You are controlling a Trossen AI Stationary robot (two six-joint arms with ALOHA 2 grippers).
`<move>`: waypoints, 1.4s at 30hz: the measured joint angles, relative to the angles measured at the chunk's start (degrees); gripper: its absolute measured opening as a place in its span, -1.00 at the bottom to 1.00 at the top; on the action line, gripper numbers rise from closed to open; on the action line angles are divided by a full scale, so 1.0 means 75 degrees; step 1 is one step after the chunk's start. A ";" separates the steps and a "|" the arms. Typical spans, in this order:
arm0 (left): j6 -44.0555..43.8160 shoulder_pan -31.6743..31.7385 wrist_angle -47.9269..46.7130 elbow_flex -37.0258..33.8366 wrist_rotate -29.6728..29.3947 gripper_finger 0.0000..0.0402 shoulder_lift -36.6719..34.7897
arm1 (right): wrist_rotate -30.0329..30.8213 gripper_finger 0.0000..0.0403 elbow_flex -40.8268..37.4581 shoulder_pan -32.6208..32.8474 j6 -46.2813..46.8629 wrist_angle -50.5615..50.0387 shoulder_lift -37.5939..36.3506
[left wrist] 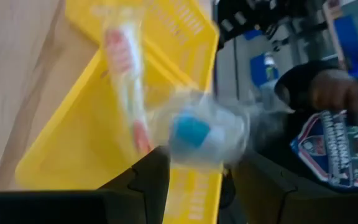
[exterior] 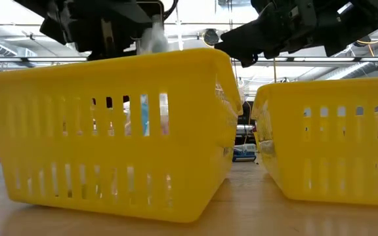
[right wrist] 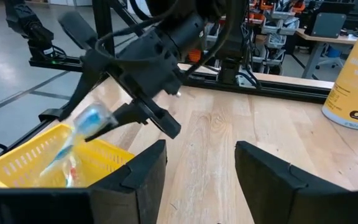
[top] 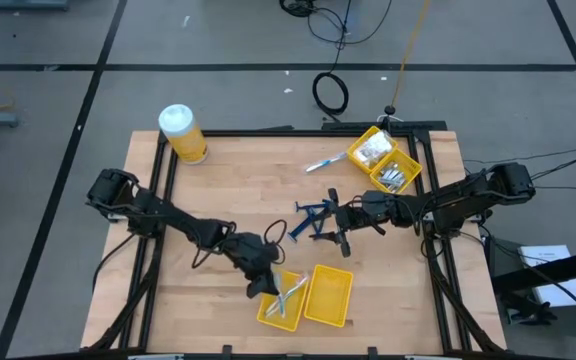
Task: Pick & Place Travel size toiletries
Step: Put the right white and blue toothbrush into the bottom left yellow bin, then put the white and blue toothbrush into the bottom left yellow bin
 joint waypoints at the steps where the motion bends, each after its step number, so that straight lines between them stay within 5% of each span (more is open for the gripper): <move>1: -0.0078 0.0001 0.0064 0.0003 -0.0001 -0.19 0.0000 | 0.0000 -0.09 0.0000 0.0000 0.0000 -0.0003 0.0000; 19: 0.0354 0.0124 0.0783 0.0003 0.0261 -0.19 0.0000 | 0.0000 -0.09 0.0000 0.0000 0.0003 0.0000 0.0000; 25: 0.1557 0.0301 0.0844 0.0000 0.0324 -0.19 -0.0404 | 0.0641 -0.09 0.0000 -0.0029 0.0000 -0.0081 0.0000; 32: 0.4392 0.0287 0.0801 0.0000 -0.0854 -0.19 -0.1675 | 0.0964 -0.11 0.0837 -0.1339 -0.0399 -0.3139 0.0006; 42: 0.6254 0.0334 0.0260 -0.0012 -0.4417 -0.19 -0.2351 | 0.0345 -0.15 0.2063 -0.4360 -0.2024 -0.5990 0.0153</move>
